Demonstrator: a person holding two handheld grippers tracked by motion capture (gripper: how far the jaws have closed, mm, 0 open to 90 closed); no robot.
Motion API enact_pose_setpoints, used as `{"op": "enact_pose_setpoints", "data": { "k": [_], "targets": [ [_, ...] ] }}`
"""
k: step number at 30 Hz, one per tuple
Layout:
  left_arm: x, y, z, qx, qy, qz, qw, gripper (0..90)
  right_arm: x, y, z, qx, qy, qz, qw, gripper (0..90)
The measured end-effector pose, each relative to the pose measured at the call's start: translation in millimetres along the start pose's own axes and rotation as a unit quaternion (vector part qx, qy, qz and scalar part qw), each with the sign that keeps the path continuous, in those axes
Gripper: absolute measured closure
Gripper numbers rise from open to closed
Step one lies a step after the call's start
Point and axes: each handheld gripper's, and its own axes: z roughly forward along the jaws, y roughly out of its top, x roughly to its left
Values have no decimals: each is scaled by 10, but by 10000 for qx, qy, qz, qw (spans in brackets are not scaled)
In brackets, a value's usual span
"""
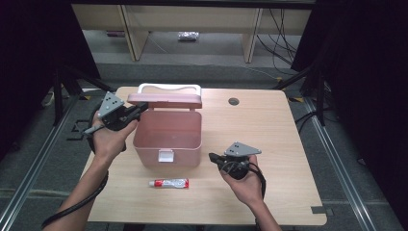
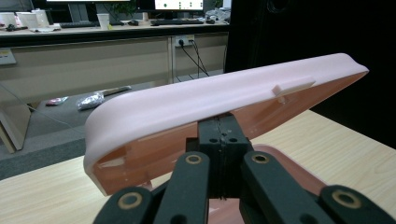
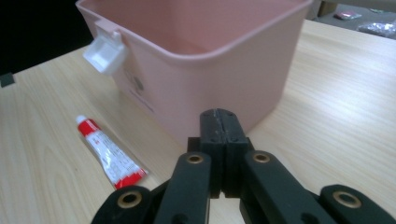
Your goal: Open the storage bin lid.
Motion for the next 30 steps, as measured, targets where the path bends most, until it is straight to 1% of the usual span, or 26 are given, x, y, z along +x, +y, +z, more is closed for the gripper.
{"op": "enact_pose_setpoints", "data": {
  "k": [1,3,4,5,6,7,8,9,11,13,14,15,16,17,18,19,21,22,23,25,26,27,28,29,30],
  "targets": [
    [4,4,8,-16,4,0,10000,899,-2,15,21,-29,16,-153,9999,900],
    [11,11,16,-22,4,3,10000,899,36,27,41,14,55,-33,10000,900],
    [17,16,20,-23,6,17,10000,899,33,34,56,-67,-10,-181,9998,900],
    [18,20,26,-33,10,17,10000,899,64,45,66,-18,91,-115,9999,900],
    [21,27,32,-31,12,22,10000,900,92,57,92,-52,167,-118,9998,900],
    [22,31,34,-26,17,18,10000,900,141,80,113,-60,143,-108,9998,900],
    [25,36,40,-34,23,20,10000,899,160,101,127,-17,165,-182,9997,900],
    [27,42,48,-38,26,14,10000,899,200,124,168,-49,276,-195,9994,900],
    [32,51,58,-40,32,13,10000,899,261,191,244,-72,311,-451,9985,900],
    [40,64,71,-42,37,7,10000,899,325,230,303,-23,420,-451,9981,900],
    [46,69,77,-40,36,19,10000,899,357,256,346,-35,464,-517,9976,900],
    [51,76,83,-43,40,10,10000,899,385,266,369,-24,451,-479,9978,900],
    [59,83,90,-47,41,19,10000,899,407,288,394,17,505,-525,9973,900],
    [69,92,98,-47,47,28,10000,899,429,301,440,-54,540,-587,9968,900],
    [73,97,103,-55,56,23,10000,899,450,324,464,2,575,-612,9965,900],
    [78,102,112,-68,56,26,10000,899,468,330,492,-49,605,-584,9964,900],
    [85,110,124,-74,67,15,9999,899,495,364,532,5,629,-689,9956,900],
    [88,113,132,-87,68,2,9999,899,519,373,564,-47,650,-673,9956,900],
    [93,119,139,-85,76,-3,9999,899,530,392,577,-22,681,-699,9952,900],
    [99,127,153,-103,80,-3,9999,899,567,414,619,0,749,-662,9950,900],
    [103,133,158,-96,81,1,9999,899,580,422,648,-65,737,-692,9949,900],
    [110,140,170,-108,87,5,9999,899,589,436,657,22,778,-730,9943,900],
    [114,145,178,-111,100,0,9999,899,615,441,686,-26,754,-681,9948,900],
    [117,148,181,-100,107,4,9999,899,610,460,697,-2,775,-805,9937,900],
    [121,151,188,-107,110,14,9999,899,632,463,699,62,776,-688,9946,900]
  ]
}}
